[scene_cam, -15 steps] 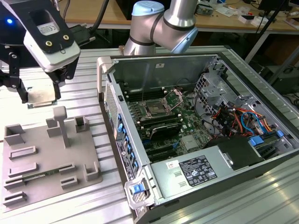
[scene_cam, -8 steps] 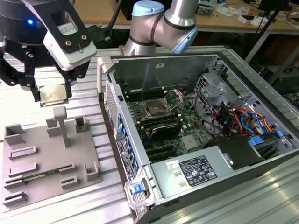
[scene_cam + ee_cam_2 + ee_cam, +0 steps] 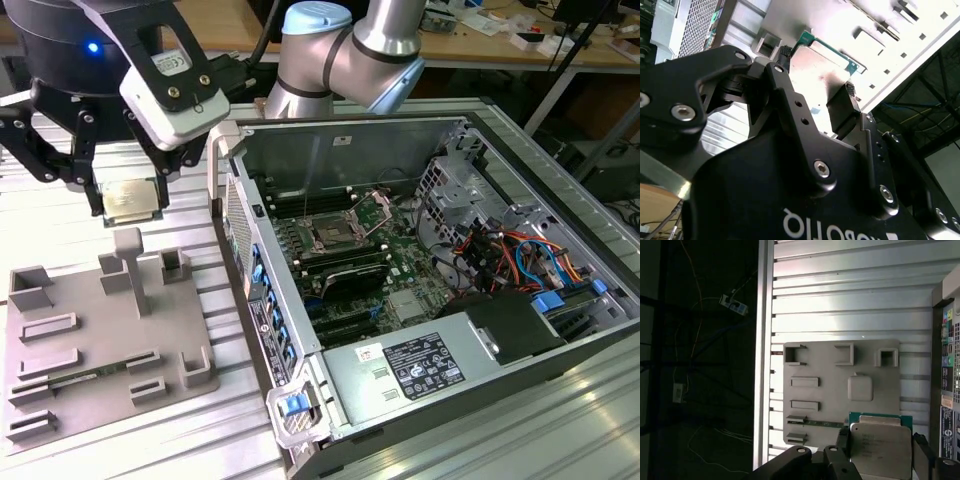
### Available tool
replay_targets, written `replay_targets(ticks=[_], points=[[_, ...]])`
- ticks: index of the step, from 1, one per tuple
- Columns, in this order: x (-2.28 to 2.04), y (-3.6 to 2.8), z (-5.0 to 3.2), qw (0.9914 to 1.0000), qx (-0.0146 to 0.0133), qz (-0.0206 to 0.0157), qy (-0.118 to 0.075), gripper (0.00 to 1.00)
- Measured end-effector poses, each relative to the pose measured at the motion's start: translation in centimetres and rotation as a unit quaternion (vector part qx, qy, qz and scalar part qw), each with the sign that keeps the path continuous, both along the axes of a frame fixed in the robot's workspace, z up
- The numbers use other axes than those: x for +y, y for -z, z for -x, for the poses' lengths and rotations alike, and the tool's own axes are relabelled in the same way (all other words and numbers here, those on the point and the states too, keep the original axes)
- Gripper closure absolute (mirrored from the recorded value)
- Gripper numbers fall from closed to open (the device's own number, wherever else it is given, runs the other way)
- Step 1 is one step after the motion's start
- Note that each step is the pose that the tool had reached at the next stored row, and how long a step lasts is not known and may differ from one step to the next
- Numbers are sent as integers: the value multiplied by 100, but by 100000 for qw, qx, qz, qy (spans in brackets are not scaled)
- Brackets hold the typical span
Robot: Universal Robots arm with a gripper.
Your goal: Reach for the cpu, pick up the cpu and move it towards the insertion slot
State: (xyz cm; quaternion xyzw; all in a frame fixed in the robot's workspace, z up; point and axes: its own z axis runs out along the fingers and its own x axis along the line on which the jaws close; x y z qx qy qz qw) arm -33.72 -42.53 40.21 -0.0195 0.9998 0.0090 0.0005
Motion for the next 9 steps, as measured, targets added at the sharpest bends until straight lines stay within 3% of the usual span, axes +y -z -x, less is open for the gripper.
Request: replay_targets(ticks=[9], points=[[0, 1, -90, 100000, 4, 38, 67, 45]])
